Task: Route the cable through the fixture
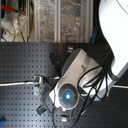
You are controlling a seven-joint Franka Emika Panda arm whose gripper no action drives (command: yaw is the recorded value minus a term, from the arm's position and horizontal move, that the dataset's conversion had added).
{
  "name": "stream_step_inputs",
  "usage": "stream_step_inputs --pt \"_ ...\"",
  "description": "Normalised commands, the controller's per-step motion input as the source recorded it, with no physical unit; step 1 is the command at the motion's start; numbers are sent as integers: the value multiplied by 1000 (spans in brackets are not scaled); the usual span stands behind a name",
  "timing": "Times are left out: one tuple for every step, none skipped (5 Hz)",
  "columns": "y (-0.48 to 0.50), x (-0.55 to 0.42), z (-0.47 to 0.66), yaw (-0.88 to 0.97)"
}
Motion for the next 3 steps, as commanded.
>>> stream_step_inputs --pt "0 0 0 77" --pt "0 0 13 0" --pt "70 131 606 0"
